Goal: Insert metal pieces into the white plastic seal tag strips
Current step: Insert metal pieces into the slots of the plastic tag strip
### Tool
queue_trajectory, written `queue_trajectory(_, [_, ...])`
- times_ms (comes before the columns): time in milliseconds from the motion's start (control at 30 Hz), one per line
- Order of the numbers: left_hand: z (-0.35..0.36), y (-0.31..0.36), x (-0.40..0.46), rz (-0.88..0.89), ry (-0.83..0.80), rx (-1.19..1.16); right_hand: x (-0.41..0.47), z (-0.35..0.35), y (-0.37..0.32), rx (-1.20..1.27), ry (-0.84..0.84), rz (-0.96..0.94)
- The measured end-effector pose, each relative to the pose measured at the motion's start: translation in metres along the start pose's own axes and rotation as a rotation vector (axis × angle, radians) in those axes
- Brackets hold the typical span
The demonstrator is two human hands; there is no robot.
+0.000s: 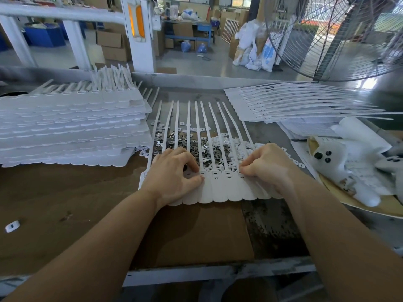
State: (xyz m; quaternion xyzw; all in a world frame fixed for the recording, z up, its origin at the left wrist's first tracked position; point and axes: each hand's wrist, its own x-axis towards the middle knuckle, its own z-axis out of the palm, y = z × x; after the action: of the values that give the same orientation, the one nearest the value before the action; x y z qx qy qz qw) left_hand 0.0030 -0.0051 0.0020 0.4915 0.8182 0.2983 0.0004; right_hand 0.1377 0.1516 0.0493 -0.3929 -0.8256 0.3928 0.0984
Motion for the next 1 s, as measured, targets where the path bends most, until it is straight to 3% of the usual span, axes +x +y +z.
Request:
queue_trajectory(467, [0.000,0.001,0.000,-0.001,-0.006,-0.008,0.008,-0.007,-0.013,-0.133,-0.102,0.049])
queue_trajectory(600, [0.000,0.000,0.000,-0.001,-0.003,-0.009,0.011,0.002,-0.004,-0.060,0.010,-0.071])
queue_trajectory(733, [0.001,0.000,0.000,0.000,0.004,-0.012,0.019,0.018,-0.002,-0.240,0.133,-0.209])
queue_trajectory(1000, [0.002,0.000,0.000,-0.001,0.002,-0.009,0.033,0.030,-0.008,-0.470,0.129,-0.220])
